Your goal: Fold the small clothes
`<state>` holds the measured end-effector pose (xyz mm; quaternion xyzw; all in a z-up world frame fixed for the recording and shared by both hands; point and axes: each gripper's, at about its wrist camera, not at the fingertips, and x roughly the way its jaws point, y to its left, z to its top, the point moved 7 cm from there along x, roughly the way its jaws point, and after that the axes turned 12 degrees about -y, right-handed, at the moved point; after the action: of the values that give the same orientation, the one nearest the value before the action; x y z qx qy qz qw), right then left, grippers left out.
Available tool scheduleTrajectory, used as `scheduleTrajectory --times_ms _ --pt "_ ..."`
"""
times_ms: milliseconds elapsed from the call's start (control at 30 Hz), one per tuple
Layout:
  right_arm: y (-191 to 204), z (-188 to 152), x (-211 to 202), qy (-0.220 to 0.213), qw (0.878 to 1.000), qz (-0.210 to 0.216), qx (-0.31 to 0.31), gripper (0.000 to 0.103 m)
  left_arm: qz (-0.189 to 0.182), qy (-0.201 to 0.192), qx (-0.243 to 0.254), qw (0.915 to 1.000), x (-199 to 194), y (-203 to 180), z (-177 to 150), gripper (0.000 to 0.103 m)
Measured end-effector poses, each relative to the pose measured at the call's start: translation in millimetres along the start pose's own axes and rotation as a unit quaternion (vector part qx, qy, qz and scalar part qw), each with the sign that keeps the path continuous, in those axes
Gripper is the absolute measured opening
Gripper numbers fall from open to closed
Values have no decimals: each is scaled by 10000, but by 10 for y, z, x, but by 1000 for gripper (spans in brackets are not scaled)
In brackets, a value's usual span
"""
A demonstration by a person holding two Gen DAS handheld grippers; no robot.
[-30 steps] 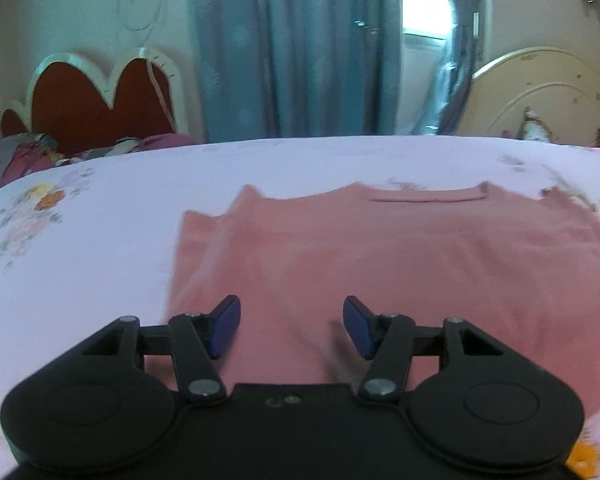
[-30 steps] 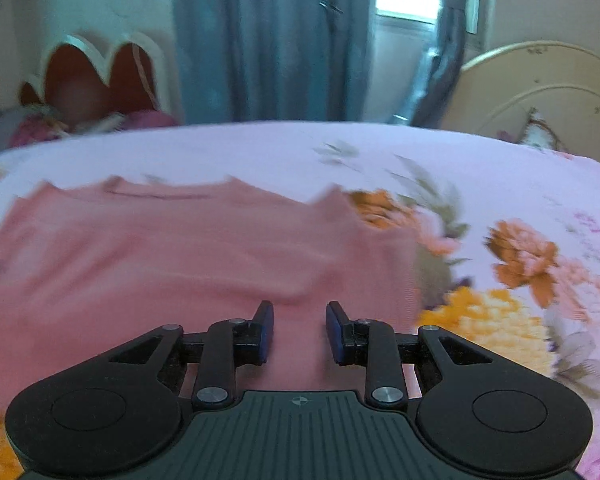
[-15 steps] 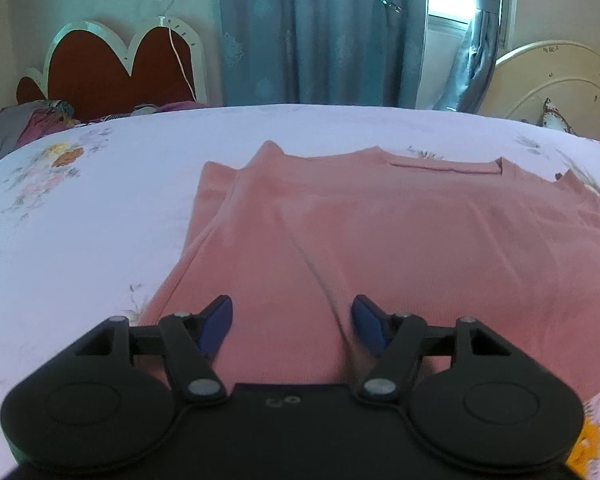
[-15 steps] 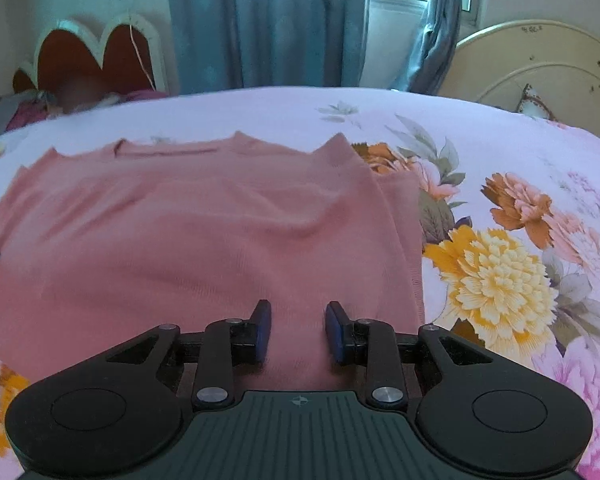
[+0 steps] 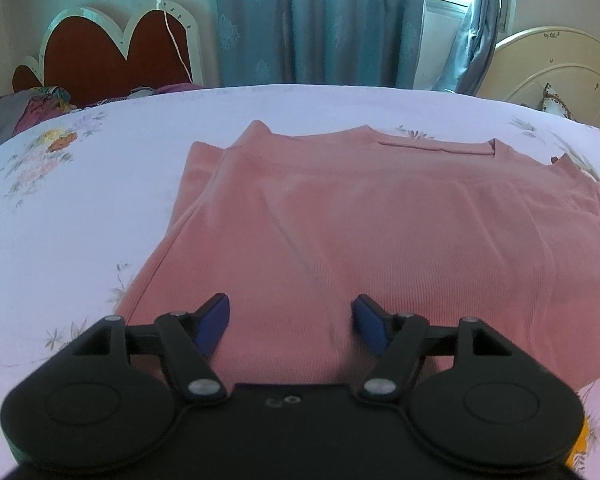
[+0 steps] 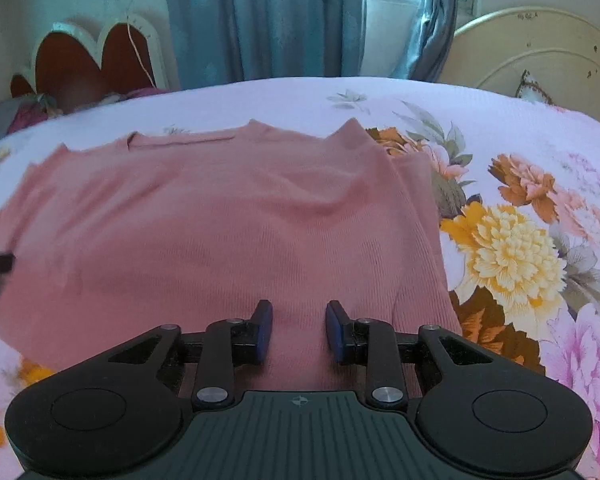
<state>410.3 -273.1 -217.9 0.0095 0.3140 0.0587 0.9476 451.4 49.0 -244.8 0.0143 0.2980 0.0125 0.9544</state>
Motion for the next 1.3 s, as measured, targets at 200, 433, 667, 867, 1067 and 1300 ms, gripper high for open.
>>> scheduleTrajectory --times_ms 200,433,667,867,1067,1300 --pt "48 -2 -32 132 9998 81 86 48 -27 26 -1 10000 20 19 1 72" --pt "103 -67 -98 197 9998 -92 16 50 -93 78 18 9999 8 26 6 73" --pt "441 322 -228 -352 9989 251 162 50 -198 -234 197 9993 -203 -29 76 69" --pt "970 433 -21 -333 9974 636 31 50 -128 -8 108 9999 -103 78 -85 72" --pt "1136 238 268 -31 9981 567 -250 50 -136 103 -2 9999 -138 84 -77 71" --pt "1152 231 187 -113 9974 622 -338 50 -169 372 -376 9985 -257 144 -48 71"
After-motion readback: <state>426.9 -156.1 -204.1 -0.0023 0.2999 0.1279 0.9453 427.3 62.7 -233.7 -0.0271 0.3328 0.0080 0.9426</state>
